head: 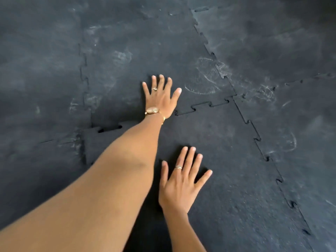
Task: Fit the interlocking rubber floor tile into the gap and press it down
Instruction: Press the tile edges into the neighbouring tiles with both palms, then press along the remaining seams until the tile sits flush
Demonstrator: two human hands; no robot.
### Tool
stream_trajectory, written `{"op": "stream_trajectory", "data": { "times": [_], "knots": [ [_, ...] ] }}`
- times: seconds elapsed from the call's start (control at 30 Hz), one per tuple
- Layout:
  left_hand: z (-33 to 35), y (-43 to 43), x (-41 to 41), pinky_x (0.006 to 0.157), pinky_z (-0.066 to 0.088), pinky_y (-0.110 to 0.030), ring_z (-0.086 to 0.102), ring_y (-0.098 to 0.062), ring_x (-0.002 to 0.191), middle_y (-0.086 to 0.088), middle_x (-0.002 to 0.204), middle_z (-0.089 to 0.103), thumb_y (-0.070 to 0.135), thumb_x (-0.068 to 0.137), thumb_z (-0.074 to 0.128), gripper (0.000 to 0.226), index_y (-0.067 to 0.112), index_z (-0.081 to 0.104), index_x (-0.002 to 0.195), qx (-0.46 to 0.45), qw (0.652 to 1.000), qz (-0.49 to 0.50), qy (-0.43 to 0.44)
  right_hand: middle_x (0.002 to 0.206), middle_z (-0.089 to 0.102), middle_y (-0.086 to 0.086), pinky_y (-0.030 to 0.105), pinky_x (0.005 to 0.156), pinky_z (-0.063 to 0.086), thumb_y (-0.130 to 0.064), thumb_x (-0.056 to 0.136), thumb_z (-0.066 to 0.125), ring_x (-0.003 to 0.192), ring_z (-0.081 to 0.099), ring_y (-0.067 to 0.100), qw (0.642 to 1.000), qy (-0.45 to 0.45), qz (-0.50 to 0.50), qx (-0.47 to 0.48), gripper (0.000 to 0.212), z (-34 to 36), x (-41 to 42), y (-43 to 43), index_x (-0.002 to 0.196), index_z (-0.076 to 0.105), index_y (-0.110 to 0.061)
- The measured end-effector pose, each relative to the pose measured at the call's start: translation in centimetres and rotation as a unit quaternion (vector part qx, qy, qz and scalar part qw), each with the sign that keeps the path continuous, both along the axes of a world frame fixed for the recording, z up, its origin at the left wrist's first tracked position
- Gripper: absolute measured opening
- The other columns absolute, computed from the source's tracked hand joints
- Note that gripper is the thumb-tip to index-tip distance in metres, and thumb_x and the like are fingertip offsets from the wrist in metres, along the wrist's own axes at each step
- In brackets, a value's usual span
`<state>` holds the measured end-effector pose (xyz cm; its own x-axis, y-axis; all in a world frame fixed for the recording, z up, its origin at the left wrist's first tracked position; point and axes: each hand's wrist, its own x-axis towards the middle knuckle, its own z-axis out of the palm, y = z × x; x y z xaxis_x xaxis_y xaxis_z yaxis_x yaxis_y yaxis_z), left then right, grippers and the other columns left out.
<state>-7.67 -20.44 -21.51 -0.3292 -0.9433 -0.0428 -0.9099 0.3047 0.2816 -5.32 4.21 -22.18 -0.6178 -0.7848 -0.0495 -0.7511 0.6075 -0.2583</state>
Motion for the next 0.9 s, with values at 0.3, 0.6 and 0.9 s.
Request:
{"op": "stream_trajectory", "data": {
  "times": [0.3,0.6,0.9],
  "knots": [
    [3.0,1.7,10.7,0.122,-0.004,-0.048,0.000,-0.028,0.151,-0.010,0.163,0.008,0.053,0.101,0.014,0.063,0.019,0.021,0.154,-0.085,0.996,0.009,0.037,0.164,0.012,0.003,0.063,0.117,-0.001,-0.059,0.097,0.018,0.152,0.006,0.029,0.999,0.030,-0.016,0.017,0.073,-0.5,0.5,-0.1,0.156,0.013,-0.016],
    [-0.2,0.7,11.9,0.119,0.004,-0.057,0.012,-0.037,0.148,-0.021,0.160,0.014,0.060,0.097,0.014,0.075,0.012,0.016,0.154,-0.049,0.990,-0.070,-0.116,0.165,0.011,0.003,0.063,0.117,-0.001,-0.060,0.097,0.011,0.152,0.003,0.027,0.999,0.034,-0.011,0.020,0.073,-0.6,0.6,0.1,0.156,0.009,-0.018],
    [0.9,-1.1,11.5,0.109,0.029,-0.054,0.053,-0.040,0.106,-0.018,0.116,0.056,0.055,0.097,0.023,0.059,0.009,0.052,0.120,-0.126,0.974,-0.102,-0.158,0.164,0.014,0.004,0.063,0.117,0.000,-0.059,0.097,0.020,0.151,0.008,0.028,0.999,0.041,-0.011,0.009,0.073,-0.9,0.5,0.1,0.156,0.016,-0.017]
  ]
}}
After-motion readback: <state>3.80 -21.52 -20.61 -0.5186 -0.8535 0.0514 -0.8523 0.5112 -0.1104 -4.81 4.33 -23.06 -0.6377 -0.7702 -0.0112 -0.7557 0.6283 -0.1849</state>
